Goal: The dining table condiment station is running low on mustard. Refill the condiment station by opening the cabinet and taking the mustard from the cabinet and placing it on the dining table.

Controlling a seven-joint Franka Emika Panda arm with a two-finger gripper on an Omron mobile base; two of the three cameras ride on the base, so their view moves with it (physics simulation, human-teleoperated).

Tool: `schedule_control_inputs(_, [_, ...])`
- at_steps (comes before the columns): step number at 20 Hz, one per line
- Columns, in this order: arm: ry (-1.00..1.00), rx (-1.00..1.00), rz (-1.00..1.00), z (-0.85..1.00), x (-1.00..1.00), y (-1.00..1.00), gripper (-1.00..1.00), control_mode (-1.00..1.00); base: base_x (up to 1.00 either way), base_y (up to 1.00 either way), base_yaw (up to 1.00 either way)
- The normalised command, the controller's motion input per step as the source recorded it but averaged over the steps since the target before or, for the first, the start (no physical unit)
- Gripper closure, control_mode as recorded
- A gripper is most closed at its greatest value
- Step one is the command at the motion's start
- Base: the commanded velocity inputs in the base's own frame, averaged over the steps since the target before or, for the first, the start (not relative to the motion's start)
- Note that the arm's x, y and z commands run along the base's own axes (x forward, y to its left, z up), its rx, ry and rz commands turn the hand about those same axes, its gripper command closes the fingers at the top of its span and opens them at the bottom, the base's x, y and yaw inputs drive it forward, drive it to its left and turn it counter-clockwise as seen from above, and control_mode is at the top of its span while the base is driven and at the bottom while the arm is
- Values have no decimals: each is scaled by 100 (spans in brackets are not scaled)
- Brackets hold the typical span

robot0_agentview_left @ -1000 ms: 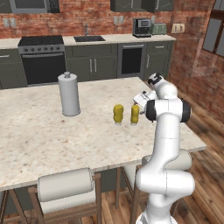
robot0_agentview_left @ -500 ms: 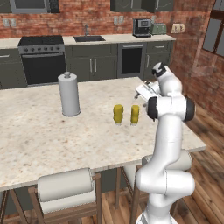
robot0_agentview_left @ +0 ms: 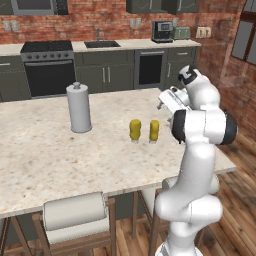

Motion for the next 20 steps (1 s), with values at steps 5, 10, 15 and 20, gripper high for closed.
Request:
schedule_control_inputs(5, [-33,-11,0,54,-81,27,-100,-100,0,0,0])
schedule_control_inputs(10, [-26,-13,0,60,-72,25,-100,-100,0,0,0])
schedule_control_inputs(15, [-18,-13,0,67,-55,21,-100,-100,0,0,0])
schedule_control_inputs(20, [-23,-13,0,46,-59,19,-100,-100,0,0,0])
